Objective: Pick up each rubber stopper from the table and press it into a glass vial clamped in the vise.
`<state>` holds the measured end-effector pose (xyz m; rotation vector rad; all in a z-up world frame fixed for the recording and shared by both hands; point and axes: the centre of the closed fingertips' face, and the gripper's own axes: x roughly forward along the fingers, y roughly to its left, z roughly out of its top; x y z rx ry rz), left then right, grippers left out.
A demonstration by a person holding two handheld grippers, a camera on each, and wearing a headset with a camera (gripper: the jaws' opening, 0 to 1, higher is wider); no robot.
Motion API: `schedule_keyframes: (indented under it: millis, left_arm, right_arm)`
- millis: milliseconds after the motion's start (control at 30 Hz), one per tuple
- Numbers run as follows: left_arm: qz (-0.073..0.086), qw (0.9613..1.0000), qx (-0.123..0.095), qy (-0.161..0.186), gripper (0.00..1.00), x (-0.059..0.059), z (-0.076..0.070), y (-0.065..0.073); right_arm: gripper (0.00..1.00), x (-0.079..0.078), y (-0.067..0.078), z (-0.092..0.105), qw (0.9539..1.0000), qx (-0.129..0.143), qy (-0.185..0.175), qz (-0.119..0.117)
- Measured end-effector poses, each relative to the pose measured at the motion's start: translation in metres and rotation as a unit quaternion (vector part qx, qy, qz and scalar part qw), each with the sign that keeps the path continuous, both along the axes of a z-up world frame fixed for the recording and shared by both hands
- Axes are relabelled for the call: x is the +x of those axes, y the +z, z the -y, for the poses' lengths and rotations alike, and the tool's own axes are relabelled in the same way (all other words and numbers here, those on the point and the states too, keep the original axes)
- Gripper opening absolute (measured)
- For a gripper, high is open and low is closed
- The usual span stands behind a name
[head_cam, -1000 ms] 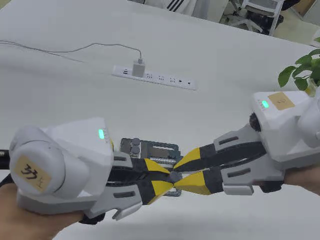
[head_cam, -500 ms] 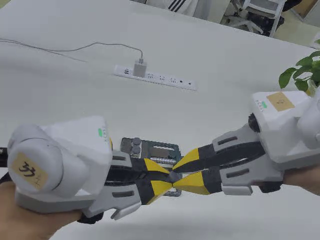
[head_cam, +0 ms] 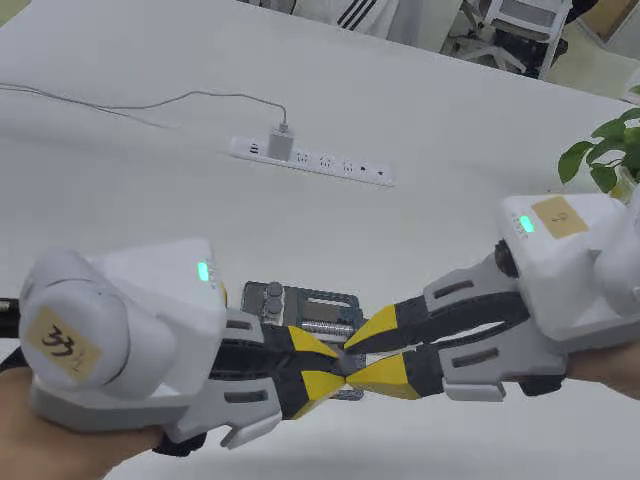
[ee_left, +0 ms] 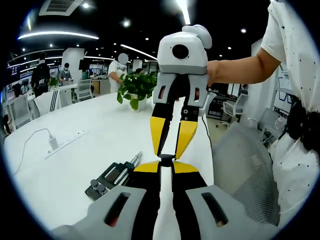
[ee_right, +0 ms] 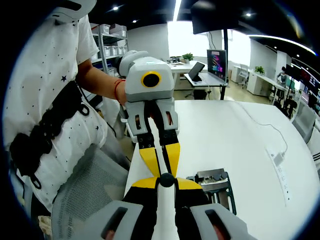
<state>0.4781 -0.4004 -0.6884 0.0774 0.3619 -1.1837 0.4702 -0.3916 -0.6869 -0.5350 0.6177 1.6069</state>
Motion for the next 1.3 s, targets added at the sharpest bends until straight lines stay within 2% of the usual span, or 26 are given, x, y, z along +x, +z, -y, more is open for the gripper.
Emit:
schedule_keyframes:
  millis: [367, 800, 1000, 1100, 1300]
  left_arm:
    - [0.008, 0.9999, -0.001, -0.007, 0.04, 0.0, -0.003, 0.001]
    - [0.009, 0.9999, -0.01, -0.001, 0.05, -0.002, -0.008, -0.002]
    - [0.006, 0.9998, -0.018, 0.002, 0.1, -0.003, -0.01, -0.001]
    - [0.006, 0.9998, -0.018, 0.01, 0.14, -0.002, -0.014, -0.003]
    - [-0.003, 0.9991, -0.015, 0.039, 0.21, 0.003, -0.034, -0.014]
  right_arm:
    - [0.06, 0.001, 0.001, -0.002, 0.9999, 0.001, -0.005, -0.012]
    - [0.06, 0.0, -0.003, -0.008, 0.9997, -0.002, -0.011, -0.022]
    - [0.06, 0.001, -0.004, -0.012, 0.9995, -0.005, -0.014, -0.027]
    - [0.06, 0.003, -0.004, -0.013, 0.9994, -0.006, -0.015, -0.029]
    - [0.06, 0.013, 0.0, -0.018, 0.9991, -0.006, -0.03, -0.03]
